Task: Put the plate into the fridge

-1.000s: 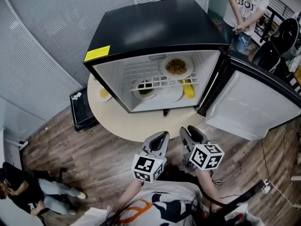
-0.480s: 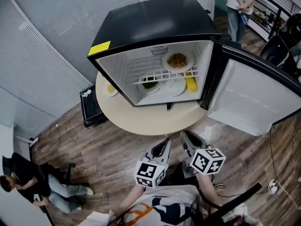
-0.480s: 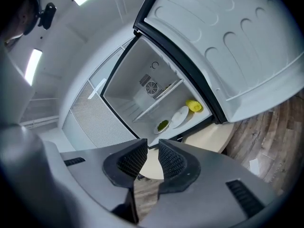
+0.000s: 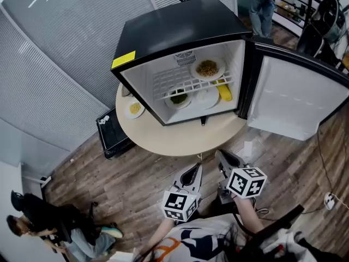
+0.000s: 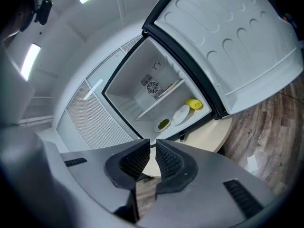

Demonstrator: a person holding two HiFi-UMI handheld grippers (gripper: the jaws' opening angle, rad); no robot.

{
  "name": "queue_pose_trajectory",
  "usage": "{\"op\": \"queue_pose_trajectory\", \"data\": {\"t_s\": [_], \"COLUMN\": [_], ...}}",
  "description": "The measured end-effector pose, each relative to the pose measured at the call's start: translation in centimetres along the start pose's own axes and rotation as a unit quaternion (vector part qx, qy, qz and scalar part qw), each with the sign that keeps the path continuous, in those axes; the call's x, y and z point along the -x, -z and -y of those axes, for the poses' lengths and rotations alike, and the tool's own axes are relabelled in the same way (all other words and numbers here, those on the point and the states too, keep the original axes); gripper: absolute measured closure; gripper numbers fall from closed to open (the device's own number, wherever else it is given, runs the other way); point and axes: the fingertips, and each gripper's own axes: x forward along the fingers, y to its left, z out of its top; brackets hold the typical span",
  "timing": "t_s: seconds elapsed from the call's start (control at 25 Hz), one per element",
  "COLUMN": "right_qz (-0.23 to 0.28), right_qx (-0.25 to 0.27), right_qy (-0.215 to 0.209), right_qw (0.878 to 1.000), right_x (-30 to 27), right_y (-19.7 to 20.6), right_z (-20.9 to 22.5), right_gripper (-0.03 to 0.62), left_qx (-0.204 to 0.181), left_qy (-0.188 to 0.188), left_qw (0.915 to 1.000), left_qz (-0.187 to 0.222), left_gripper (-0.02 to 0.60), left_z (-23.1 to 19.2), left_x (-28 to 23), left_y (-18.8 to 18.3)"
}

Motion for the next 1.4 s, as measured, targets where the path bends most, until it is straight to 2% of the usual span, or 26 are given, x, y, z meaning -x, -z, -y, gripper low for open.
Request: {"op": "queue_pose_trajectory", "data": {"t_s": [0.6,1.08,1.4], "right_qz": [0.013,0.029,0.022], "right_qx": [0.007,0.027,0.034], "right_qy": [0.037,0.079,0.075], "right_qw": [0.999,0.996,0.996], "right_x": [2.5,7.6,9.0], "right_y": [8.2,13.6,16.7], "right_z": [-7.8,-10.3,-11.9], "right_gripper": [0.563,0.563,0.563], "left_qx": [0.008,0.000,-0.001], "left_qy": [0.030,0.085,0.092], "left_qw": [0.9989,0.9948,0.9937], "left_qz": [0.034,0.057,0.065], "left_gripper": [0.571,0.571,0.571], "left_z": [-3.3,-0.4,0.1], "left_x": [10.0,15.4,18.9], "left_y": [1.8,3.2,4.3]}}
